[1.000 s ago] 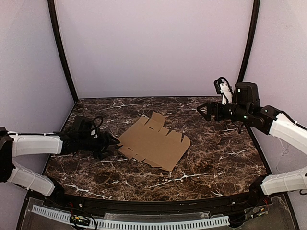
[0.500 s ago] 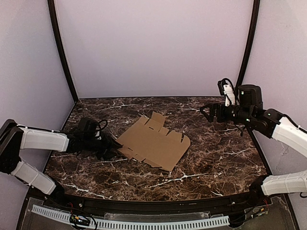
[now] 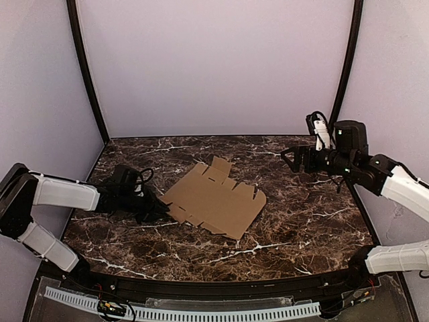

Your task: Fold the paper box

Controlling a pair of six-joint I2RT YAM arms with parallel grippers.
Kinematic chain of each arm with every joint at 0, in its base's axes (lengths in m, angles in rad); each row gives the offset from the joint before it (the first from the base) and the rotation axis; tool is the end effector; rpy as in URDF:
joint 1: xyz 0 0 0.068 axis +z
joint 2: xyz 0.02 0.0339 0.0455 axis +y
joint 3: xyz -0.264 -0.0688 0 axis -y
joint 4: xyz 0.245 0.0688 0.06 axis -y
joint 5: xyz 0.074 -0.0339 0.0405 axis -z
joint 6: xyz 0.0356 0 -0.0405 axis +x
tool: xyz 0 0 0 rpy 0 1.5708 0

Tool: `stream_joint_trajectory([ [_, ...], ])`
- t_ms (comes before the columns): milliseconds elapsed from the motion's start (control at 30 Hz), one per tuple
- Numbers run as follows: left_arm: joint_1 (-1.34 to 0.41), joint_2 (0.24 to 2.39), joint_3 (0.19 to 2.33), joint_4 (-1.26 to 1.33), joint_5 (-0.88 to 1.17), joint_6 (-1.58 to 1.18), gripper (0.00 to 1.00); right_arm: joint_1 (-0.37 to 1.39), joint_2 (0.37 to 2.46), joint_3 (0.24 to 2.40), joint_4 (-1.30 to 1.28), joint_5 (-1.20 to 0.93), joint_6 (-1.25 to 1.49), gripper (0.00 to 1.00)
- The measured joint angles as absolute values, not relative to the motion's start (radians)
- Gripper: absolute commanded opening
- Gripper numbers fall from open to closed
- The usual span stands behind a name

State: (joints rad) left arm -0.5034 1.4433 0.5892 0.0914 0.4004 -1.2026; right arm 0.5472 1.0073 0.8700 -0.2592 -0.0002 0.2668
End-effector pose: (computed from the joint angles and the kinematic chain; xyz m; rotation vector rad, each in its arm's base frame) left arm 0.2296 -0.1423 0.1563 -0.6890 2.5585 -1.2025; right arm 0.1973 0.1202 0.3203 -0.2804 1.9861 0.5285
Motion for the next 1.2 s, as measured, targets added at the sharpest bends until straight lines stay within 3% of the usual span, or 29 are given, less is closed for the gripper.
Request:
stream_joint_trajectory([
  [267, -0.503, 1.443, 0.593, 0.065, 0.398, -1.171, 0.01, 0.547, 0.985, 0.868, -0.262, 0.019, 0.267, 0.99],
  [567, -0.503, 1.444, 0.708, -0.021, 0.405, -1.033, 0.01, 0.547, 0.978, 0.871, -0.297, 0.021, 0.238, 0.99],
  [933, -0.503, 1.493, 1.046, -0.290, 0.406, -0.594, 0.01, 0.547, 1.018, 1.044, -0.373, -0.083, 0.045, 0.99],
  [1200, -0.506, 1.511, 1.129, -0.495, 0.303, -0.329, 0.01, 0.556, 1.167, 1.182, -0.417, -0.276, -0.158, 0.91],
])
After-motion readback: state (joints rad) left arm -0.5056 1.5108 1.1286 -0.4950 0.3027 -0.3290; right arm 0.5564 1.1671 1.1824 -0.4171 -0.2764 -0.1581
